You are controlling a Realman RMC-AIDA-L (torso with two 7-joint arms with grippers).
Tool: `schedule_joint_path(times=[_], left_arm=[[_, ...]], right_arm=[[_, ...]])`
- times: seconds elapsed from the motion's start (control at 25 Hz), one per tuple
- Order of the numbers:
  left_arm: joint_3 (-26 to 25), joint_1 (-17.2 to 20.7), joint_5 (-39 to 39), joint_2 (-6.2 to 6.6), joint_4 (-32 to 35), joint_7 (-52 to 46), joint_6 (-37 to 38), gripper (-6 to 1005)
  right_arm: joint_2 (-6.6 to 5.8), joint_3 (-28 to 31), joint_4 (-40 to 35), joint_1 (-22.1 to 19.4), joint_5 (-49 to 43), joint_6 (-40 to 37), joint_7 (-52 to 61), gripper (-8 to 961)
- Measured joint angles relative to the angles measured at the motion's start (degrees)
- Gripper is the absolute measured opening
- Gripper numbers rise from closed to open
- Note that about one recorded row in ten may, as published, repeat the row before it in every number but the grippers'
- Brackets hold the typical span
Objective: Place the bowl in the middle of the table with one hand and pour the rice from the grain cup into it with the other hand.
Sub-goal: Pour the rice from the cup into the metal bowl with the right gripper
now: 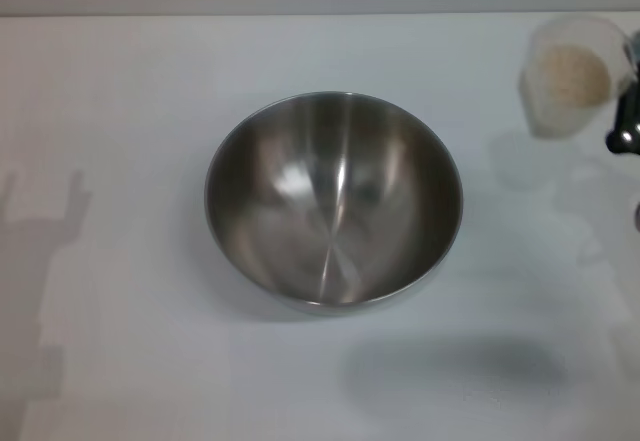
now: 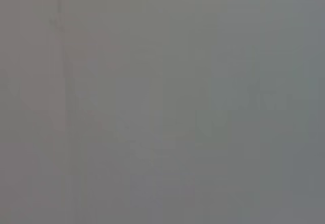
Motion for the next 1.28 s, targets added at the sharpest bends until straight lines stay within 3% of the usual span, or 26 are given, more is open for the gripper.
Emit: schedule_joint_path(times=[0.36,0.76,1.28], left_arm=[[2.41,0.83,0.00,-0.02,1.28,-0.28,-0.60,814],[2.49,-0.32,0.02,-0.01,1.51,0.32,-0.68,814],[2.37,-1.05,0.01,-0.01,1.64,0.32,-0.79,814]], right_arm=[[0.21,-0.34,2.54,8.60,-4.08,5.40,-21.46,25],[0.32,0.22,4.90,12.69,-5.64,12.88,-45.29,23],[0.31,-0.19,4.99,14.67,-5.95,15.54,-50.14,22]])
